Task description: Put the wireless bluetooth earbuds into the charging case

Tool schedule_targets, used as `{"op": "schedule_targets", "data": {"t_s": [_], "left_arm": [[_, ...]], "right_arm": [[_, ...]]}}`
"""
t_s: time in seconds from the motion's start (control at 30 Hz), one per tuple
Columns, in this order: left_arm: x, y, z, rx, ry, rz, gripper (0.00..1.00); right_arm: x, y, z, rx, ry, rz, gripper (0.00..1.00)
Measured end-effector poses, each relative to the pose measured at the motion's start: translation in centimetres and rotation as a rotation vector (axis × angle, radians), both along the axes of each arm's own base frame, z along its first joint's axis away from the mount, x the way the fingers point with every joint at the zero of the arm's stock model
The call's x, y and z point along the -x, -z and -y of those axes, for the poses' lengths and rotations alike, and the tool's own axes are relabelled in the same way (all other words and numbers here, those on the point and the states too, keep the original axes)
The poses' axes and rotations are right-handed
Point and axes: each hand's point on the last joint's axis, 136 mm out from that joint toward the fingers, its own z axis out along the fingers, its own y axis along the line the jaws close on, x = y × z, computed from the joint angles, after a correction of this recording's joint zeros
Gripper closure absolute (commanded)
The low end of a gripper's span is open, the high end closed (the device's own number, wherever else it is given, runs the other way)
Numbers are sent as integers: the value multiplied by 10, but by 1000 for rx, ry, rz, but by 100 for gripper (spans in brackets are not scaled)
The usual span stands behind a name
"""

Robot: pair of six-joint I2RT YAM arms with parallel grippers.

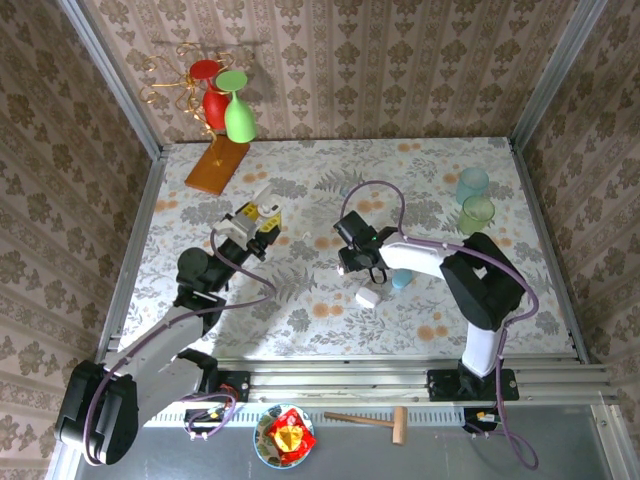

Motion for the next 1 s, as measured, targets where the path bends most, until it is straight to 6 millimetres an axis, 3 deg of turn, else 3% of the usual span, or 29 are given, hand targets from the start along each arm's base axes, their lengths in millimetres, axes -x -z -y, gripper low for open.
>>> {"op": "schedule_targets", "data": {"t_s": [0.17,0.27,0.47,0.73,1.0], "left_arm": [[0,-3,1,0,1,8,78],[2,-1,8,-4,22,0,78],[2,2,11,-8,32,-7,78],[4,-1,10,-9,30,6,78],[5,-4,9,-8,26,18,78]], "right_arm": [[10,-25,9,-121,128,42,51],[18,-30,7,-237,219,29,51],[26,-18,-11,-402,322,-74,57],[27,10,-13,-395,375,-149,61],[8,11,-17,-392,377,-137,64]]}}
